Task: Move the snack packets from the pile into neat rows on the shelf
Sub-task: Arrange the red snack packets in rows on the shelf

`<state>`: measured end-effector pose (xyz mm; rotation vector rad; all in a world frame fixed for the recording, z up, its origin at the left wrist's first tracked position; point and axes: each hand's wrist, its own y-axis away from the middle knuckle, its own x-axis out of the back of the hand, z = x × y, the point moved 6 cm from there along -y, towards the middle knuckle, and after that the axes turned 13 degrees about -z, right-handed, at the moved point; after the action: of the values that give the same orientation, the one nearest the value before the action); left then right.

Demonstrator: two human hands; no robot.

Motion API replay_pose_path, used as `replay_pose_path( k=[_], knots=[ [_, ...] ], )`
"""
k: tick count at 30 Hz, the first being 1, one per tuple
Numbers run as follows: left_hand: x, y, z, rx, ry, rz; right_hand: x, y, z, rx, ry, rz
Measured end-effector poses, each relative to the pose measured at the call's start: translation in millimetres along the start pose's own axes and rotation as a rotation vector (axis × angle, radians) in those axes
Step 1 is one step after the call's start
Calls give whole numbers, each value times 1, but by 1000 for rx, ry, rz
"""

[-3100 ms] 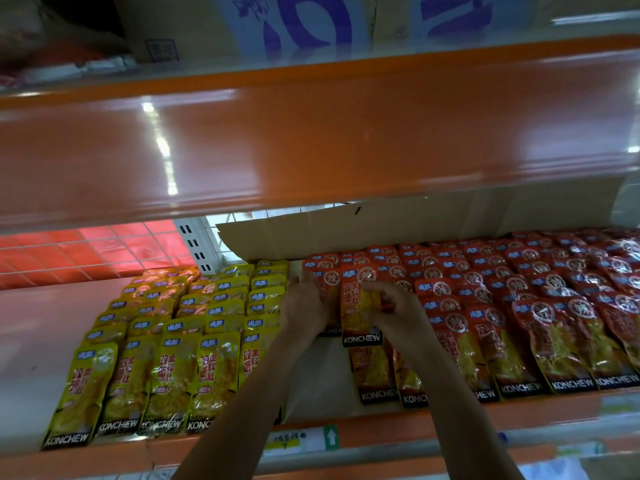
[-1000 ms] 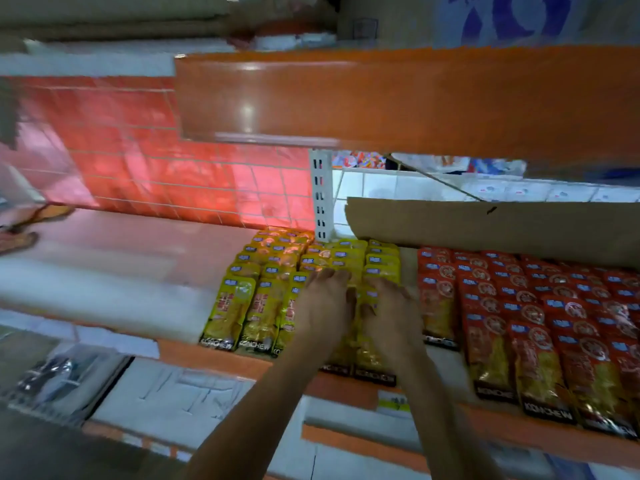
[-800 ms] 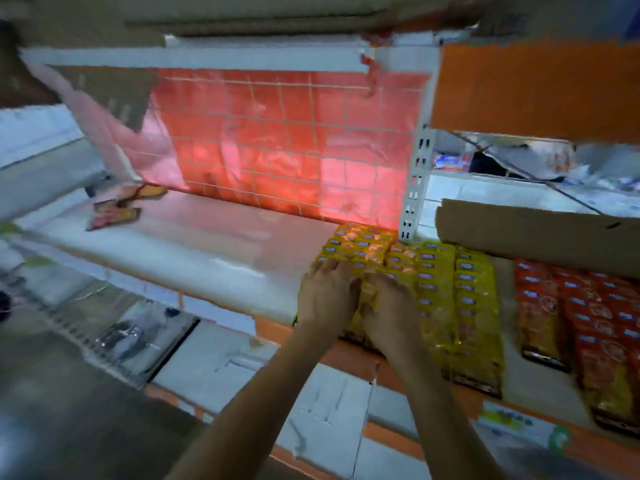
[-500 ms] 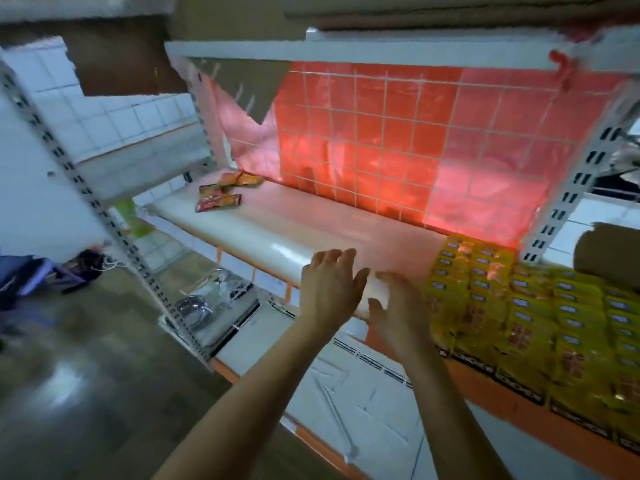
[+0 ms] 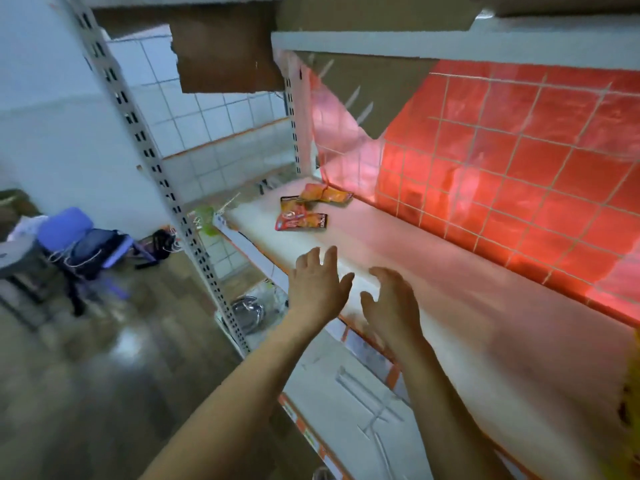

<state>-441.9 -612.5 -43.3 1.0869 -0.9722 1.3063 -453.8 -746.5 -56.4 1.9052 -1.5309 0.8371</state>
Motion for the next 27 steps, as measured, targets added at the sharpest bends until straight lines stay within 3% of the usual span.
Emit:
replay_pose_path(
  k=[5, 14, 20, 27],
  knots=[
    [9, -71, -53, 96, 3, -76, -20, -91, -21, -34, -19, -55],
    [20, -177, -109, 200, 181, -8, -45, -218, -57, 17, 18, -135],
    [22, -210, -120, 346, 140, -30, -67, -256, -64, 1, 56, -231],
    [22, -219, -118, 361, 227, -60, -68, -259, -63, 14, 83, -265]
  ],
)
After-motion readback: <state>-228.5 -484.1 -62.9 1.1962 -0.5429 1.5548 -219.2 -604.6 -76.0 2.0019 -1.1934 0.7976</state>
